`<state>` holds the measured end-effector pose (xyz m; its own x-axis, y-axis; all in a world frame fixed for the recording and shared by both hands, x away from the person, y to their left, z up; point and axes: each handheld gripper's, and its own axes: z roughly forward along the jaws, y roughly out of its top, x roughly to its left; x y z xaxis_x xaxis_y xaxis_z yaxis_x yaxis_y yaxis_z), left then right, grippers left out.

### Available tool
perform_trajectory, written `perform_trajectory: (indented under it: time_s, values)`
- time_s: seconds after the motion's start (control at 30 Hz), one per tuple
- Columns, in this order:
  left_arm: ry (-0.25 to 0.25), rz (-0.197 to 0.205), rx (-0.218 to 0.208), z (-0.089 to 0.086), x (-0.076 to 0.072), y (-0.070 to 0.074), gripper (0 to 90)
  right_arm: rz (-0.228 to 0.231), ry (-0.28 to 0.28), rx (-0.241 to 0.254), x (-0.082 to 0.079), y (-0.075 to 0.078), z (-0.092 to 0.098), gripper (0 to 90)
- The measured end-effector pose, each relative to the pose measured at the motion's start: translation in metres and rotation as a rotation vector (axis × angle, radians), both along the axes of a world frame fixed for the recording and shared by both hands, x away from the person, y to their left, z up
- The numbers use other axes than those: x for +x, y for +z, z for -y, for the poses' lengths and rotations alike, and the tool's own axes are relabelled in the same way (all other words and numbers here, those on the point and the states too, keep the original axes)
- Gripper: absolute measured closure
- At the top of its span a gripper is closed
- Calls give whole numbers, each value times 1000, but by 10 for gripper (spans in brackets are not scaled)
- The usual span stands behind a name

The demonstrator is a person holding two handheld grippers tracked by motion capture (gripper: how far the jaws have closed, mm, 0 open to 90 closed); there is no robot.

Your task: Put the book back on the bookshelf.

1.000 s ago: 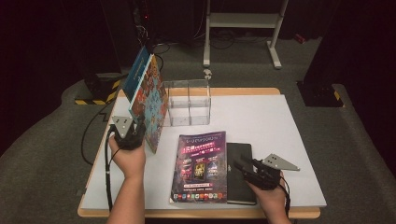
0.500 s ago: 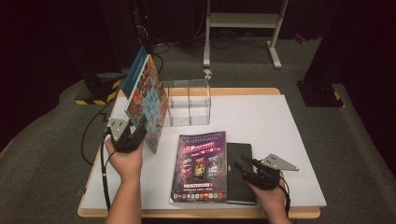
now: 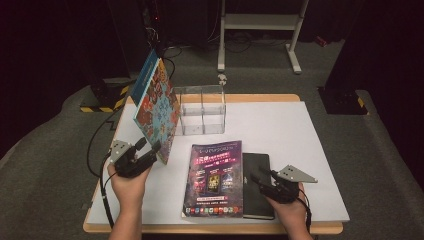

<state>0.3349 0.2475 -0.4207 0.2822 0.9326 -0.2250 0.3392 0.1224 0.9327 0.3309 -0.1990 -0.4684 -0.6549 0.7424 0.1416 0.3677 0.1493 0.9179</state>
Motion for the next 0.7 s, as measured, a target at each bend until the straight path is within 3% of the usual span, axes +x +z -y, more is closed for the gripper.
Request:
perform_trajectory:
  time_s: [0.17,0.4,0.57,0.7]
  values:
    - [-38,-84,44,-6,-16,-32,331,6,-9,-26,1,0,-1,483]
    - [-79,-195,10,-3,-24,-66,294,-14,-18,-50,4,-6,-1,478]
    - [-205,-266,29,26,-20,-80,227,-28,-20,-73,4,-8,-2,481]
    - [-264,-298,64,48,-15,-86,167,-38,-23,-78,4,-9,0,482]
